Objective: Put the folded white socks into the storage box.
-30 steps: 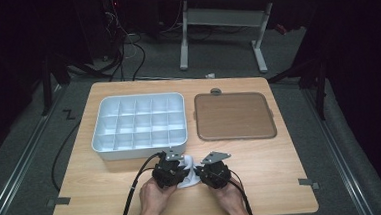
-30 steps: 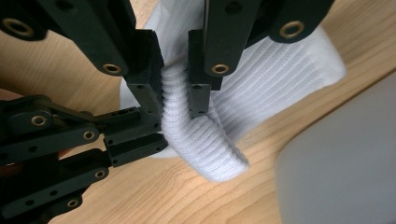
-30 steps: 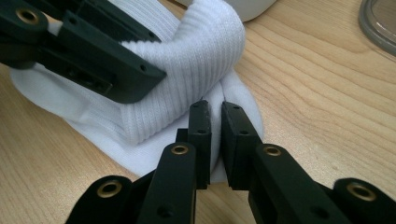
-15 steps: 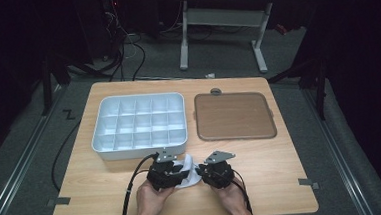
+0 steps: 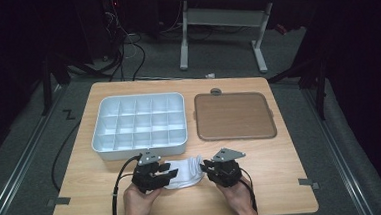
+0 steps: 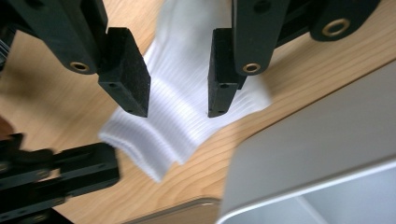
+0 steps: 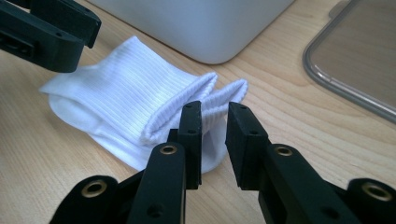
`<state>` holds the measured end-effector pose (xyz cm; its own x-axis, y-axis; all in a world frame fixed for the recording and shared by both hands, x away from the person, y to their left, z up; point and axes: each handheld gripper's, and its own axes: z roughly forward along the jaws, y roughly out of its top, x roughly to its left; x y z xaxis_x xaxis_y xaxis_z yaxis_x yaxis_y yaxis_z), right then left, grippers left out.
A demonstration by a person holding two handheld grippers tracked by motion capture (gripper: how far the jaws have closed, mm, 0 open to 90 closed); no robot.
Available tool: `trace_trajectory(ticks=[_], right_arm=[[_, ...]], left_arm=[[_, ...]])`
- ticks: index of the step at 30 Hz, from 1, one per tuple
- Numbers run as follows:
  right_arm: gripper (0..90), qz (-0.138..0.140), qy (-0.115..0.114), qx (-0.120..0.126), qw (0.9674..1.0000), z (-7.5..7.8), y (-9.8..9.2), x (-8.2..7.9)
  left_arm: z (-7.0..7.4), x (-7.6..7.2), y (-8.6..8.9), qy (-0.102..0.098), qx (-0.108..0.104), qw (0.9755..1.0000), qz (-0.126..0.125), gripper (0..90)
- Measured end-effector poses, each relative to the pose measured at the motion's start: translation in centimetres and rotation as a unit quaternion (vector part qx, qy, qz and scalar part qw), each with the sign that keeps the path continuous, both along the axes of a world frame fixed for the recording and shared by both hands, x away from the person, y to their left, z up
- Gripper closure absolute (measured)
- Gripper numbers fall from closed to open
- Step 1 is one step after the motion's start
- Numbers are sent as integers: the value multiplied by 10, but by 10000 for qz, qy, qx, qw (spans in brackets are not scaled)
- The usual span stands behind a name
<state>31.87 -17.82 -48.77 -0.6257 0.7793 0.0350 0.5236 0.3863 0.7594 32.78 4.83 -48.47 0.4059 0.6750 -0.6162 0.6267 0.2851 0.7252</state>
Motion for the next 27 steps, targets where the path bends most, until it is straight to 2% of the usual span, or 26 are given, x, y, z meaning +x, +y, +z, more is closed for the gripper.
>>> trace_trajectory(ticks=[5, 11, 15, 20, 22, 24, 27], right_arm=[[762, 107, -111, -24, 9999, 6, 5, -4], [734, 339, -110, -117, 9993, 7, 18, -5], [688, 415, 5, -137, 9990, 2, 25, -3], [664, 414, 186, -250, 9987, -9, 28, 2], [695, 395, 270, -303, 9984, -13, 28, 4], [768, 406, 298, -351, 9981, -16, 28, 5], [840, 414, 260, -354, 9982, -18, 27, 5]], left_arm=[[-9, 0, 15, 66, 23, 9997, 244, 590], [-21, -2, 16, 123, 119, 9994, 317, 568], [-26, -1, 13, 115, 185, 9993, 314, 557], [-27, -2, 8, 98, 167, 9994, 292, 552], [-27, -2, 5, 56, 160, 9995, 254, 550], [-27, -3, 2, 24, 196, 9996, 212, 544], [-28, -3, -3, -21, 284, 9994, 199, 528]])
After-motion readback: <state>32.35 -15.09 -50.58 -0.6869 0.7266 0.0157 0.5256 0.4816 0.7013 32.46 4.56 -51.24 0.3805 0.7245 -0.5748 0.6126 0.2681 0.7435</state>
